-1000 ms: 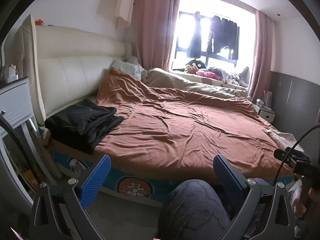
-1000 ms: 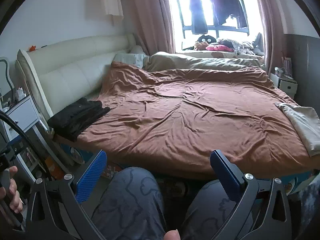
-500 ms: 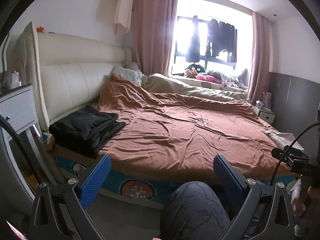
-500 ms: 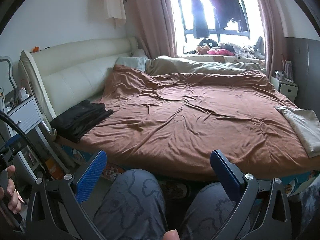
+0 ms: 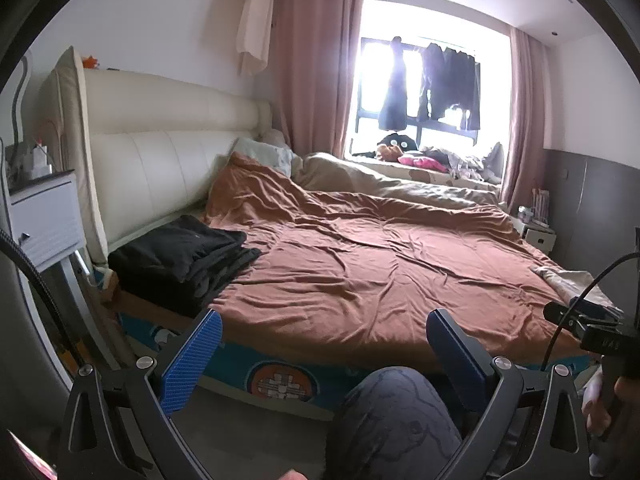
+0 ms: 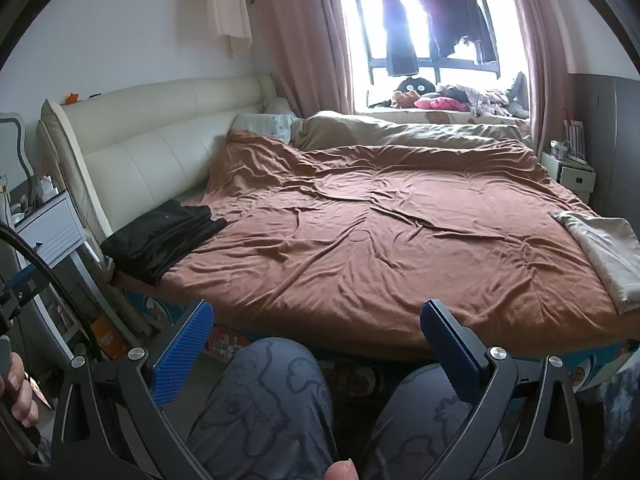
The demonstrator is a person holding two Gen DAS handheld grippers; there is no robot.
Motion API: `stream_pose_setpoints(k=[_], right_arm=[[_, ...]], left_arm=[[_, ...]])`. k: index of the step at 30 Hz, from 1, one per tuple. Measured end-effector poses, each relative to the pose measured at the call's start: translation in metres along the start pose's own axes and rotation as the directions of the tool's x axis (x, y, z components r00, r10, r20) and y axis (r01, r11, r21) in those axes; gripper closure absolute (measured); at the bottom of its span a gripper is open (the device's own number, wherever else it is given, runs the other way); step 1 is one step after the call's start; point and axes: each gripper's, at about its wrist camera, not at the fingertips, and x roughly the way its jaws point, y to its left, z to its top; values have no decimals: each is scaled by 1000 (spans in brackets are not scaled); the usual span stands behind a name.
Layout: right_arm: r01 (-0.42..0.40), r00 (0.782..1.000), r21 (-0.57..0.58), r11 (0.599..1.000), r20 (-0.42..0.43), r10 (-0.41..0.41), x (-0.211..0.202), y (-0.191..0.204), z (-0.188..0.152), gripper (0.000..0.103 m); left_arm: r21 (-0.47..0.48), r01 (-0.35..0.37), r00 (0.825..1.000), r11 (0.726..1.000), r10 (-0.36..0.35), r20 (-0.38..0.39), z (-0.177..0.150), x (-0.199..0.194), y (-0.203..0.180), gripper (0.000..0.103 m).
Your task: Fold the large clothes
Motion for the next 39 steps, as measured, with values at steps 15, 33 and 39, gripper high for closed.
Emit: stream_pose_setpoints(k=[15,33,39], right_arm=[[6,1000,-1,1000,9,-6,-8,1,-1,0],[7,1000,11,1000,4,-7,-13,1,-1,0],[9,1000,11,1000,13,-9,-18,0,-4,0]], left_arm=[[5,6,1000,1000,-6,16,2,-4,-3,0],[12,37,999,999,-37,19,0,-9,-1,0],[15,34,999,999,-35,36,-2,-16,-1,0]])
